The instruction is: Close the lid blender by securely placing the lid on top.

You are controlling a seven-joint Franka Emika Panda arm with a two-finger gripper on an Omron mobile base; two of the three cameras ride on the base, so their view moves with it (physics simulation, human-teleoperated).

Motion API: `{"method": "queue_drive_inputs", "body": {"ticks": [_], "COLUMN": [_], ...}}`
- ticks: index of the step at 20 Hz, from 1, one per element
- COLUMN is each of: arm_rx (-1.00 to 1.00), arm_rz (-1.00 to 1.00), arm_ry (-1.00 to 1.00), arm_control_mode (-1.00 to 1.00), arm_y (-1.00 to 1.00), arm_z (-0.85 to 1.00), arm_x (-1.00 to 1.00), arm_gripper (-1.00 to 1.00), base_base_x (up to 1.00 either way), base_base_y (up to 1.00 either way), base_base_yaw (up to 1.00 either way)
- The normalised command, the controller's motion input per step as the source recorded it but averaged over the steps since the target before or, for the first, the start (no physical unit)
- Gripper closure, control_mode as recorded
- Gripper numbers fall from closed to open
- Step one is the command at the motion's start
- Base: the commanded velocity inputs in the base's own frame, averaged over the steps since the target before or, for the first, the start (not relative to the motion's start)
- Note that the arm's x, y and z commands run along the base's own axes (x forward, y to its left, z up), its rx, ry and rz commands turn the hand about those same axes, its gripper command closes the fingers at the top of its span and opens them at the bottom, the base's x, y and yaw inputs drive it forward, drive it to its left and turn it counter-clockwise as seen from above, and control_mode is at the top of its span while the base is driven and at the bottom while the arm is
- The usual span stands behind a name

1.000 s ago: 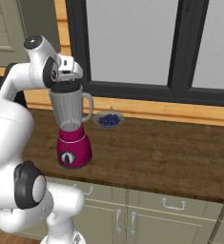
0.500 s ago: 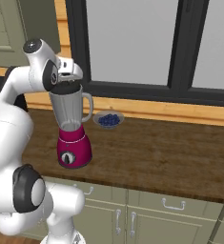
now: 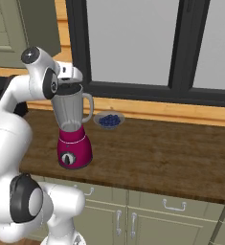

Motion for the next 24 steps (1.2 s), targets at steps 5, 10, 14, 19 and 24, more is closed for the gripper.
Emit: {"method": "queue_drive_inputs", "body": {"ticks": [5,10,14,19,24], "arm_rx": [0.0,0.0,0.0,0.0,0.0], "arm_rz": [0.0,0.0,0.0,0.0,0.0], "arm_ry": [0.0,0.01,0.02,0.0,-0.03], "arm_control_mode": [-1.0,-1.0,-1.0,-1.0,-1.0], "arm_y": [-0.19,-0.27,-0.21,-0.15,-0.36], "arm_z": [-0.02,0.0,0.0,0.0,0.0], "arm_x": [-0.2,-0.62,-0.84,-1.0,-1.0], "arm_gripper": [-1.0,-1.0,-1.0,-1.0,-1.0], "base_base_x": [0.0,0.0,0.0,0.0,0.0], "base_base_y": [0.0,0.0,0.0,0.0,0.0], "base_base_yaw": [0.0,0.0,0.0,0.0,0.0]}}
